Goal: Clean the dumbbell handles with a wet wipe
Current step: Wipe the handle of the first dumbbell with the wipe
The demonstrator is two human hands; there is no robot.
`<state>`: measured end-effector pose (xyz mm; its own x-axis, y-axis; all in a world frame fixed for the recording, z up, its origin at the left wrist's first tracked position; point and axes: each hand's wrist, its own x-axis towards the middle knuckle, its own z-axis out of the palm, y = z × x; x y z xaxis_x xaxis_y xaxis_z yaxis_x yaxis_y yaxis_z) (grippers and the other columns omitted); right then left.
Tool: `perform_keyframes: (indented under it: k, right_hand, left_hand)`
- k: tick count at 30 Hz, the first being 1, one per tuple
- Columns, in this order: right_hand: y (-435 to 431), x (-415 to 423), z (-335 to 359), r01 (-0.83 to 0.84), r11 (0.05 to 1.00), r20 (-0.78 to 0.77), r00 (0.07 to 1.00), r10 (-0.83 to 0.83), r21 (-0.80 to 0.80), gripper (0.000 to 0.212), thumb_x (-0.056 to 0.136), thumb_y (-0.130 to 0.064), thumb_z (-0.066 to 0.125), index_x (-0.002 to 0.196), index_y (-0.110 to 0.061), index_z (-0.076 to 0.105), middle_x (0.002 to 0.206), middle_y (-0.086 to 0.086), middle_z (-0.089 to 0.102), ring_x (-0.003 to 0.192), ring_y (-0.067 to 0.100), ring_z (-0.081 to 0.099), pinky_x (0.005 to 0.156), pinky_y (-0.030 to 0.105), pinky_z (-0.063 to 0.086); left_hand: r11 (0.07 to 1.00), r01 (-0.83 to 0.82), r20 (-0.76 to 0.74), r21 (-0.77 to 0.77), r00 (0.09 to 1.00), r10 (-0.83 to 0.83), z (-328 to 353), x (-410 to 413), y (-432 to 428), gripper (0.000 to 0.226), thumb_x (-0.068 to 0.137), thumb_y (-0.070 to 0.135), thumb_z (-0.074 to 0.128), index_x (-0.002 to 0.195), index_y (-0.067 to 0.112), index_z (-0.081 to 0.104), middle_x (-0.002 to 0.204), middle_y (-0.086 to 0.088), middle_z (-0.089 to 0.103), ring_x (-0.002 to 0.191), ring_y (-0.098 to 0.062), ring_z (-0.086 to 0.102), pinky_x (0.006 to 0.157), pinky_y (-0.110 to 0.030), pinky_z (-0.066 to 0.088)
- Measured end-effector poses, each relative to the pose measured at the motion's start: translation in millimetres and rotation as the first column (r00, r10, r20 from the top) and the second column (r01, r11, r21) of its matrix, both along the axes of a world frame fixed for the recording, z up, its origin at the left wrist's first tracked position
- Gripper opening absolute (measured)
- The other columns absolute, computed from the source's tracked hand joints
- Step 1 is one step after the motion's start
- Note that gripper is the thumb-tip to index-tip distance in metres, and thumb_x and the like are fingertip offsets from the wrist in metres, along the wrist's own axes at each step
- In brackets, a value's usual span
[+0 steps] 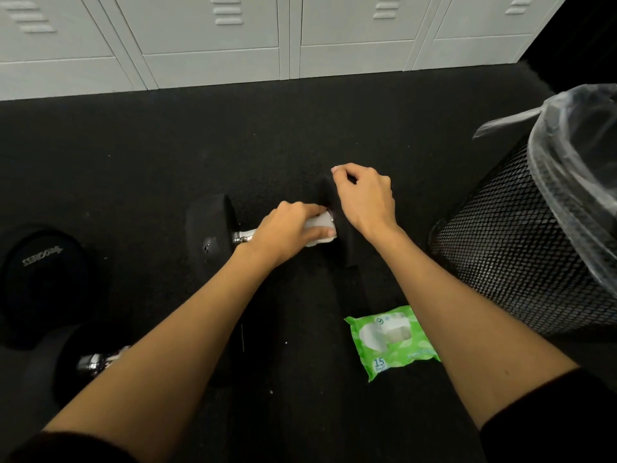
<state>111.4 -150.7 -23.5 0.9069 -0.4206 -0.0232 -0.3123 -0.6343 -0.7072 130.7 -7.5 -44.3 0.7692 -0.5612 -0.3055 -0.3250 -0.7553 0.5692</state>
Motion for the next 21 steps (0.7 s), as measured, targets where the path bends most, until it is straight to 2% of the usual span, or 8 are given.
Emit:
perform_keyframes:
  k: [3, 6, 8, 11, 13, 15, 19, 21]
  right_hand:
    - [0.0, 0.3, 0.1, 0.001, 1.000, 0.008, 1.000, -0.001, 0.003, 0.028, 0.097, -0.038, 0.044, 0.107, -0.026, 0.067, 0.083, -0.008, 0.063, 0.070, 0.005, 0.058, 0.065, 0.025, 0.043]
    - [-0.2, 1.6, 1.4, 0.001, 1.000, -0.007, 1.000, -0.001, 0.007, 0.029, 0.097, -0.038, 0.044, 0.107, -0.026, 0.067, 0.080, -0.008, 0.063, 0.070, 0.006, 0.058, 0.067, 0.027, 0.045]
    - [-0.8, 2.7, 2.0, 0.004, 1.000, -0.017, 1.000, -0.004, 0.008, 0.029, 0.097, -0.039, 0.043, 0.105, -0.026, 0.068, 0.077, -0.009, 0.062, 0.069, 0.007, 0.058, 0.067, 0.029, 0.047]
    - [-1.0, 3.6, 1.7, 0.003, 1.000, -0.023, 1.000, -0.003, 0.012, 0.029, 0.097, -0.039, 0.043, 0.104, -0.026, 0.068, 0.076, -0.008, 0.061, 0.069, 0.008, 0.058, 0.068, 0.031, 0.048]
    - [-1.0, 4.1, 0.6, 0.001, 1.000, -0.017, 1.000, 0.000, 0.012, 0.028, 0.097, -0.039, 0.044, 0.103, -0.026, 0.068, 0.074, -0.008, 0.061, 0.067, 0.007, 0.058, 0.065, 0.029, 0.047]
    - [-0.9, 4.1, -0.1, 0.001, 1.000, -0.015, 1.000, -0.001, 0.003, 0.028, 0.097, -0.039, 0.044, 0.101, -0.026, 0.068, 0.072, -0.010, 0.060, 0.065, 0.006, 0.057, 0.060, 0.025, 0.043]
    - [-1.3, 3.2, -0.4, -0.002, 1.000, -0.003, 1.000, 0.002, -0.003, 0.027, 0.097, -0.038, 0.044, 0.101, -0.025, 0.068, 0.074, -0.009, 0.061, 0.066, 0.004, 0.057, 0.057, 0.021, 0.041]
    - [-1.0, 2.3, -0.3, -0.006, 1.000, 0.001, 1.000, 0.006, -0.006, 0.027, 0.097, -0.038, 0.044, 0.102, -0.025, 0.068, 0.076, -0.009, 0.062, 0.066, 0.004, 0.057, 0.056, 0.020, 0.040]
  left_hand:
    - [0.985, 0.091, 0.140, 0.144, 0.984, -0.111, 0.7, -2.3, -3.3, 0.065, 0.089, 0.049, 0.057, 0.144, 0.023, 0.036, 0.126, -0.006, 0.057, 0.113, -0.025, 0.055, 0.091, -0.043, 0.047]
    - [0.959, 0.123, 0.134, 0.254, 0.978, -0.161, -0.2, 8.9, -11.3, 0.054, 0.088, 0.049, 0.058, 0.132, 0.020, 0.048, 0.116, -0.006, 0.059, 0.107, -0.026, 0.058, 0.081, -0.037, 0.045]
    - [0.969, 0.110, 0.009, 0.222, 0.993, -0.115, 2.6, 19.2, -14.4, 0.051, 0.085, 0.048, 0.062, 0.127, 0.020, 0.056, 0.113, -0.003, 0.062, 0.104, -0.023, 0.058, 0.078, -0.032, 0.041]
    - [0.996, 0.029, -0.247, 0.082, 0.969, -0.008, 4.6, 31.4, -9.9, 0.051, 0.084, 0.047, 0.064, 0.127, 0.020, 0.060, 0.116, -0.002, 0.065, 0.105, -0.019, 0.058, 0.092, -0.037, 0.046]
    - [0.999, -0.006, -0.301, 0.043, 0.954, 0.019, 3.8, 32.7, -8.6, 0.048, 0.085, 0.047, 0.062, 0.124, 0.018, 0.062, 0.113, -0.003, 0.066, 0.102, -0.018, 0.059, 0.092, -0.039, 0.047]
    - [0.996, 0.028, -0.213, 0.082, 0.977, -0.009, 3.6, 26.4, -11.6, 0.044, 0.088, 0.046, 0.060, 0.121, 0.017, 0.061, 0.111, -0.005, 0.065, 0.096, -0.019, 0.059, 0.083, -0.035, 0.046]
    - [0.950, 0.100, 0.311, 0.296, 0.930, -0.195, -6.3, -7.6, -17.0, 0.048, 0.092, 0.037, 0.056, 0.132, 0.012, 0.045, 0.122, -0.009, 0.056, 0.107, -0.027, 0.057, 0.084, -0.039, 0.046]
    - [0.953, 0.061, 0.354, 0.298, 0.920, -0.170, -10.1, -9.5, -18.3, 0.048, 0.091, 0.038, 0.057, 0.130, 0.013, 0.045, 0.122, -0.008, 0.055, 0.108, -0.027, 0.057, 0.081, -0.039, 0.047]
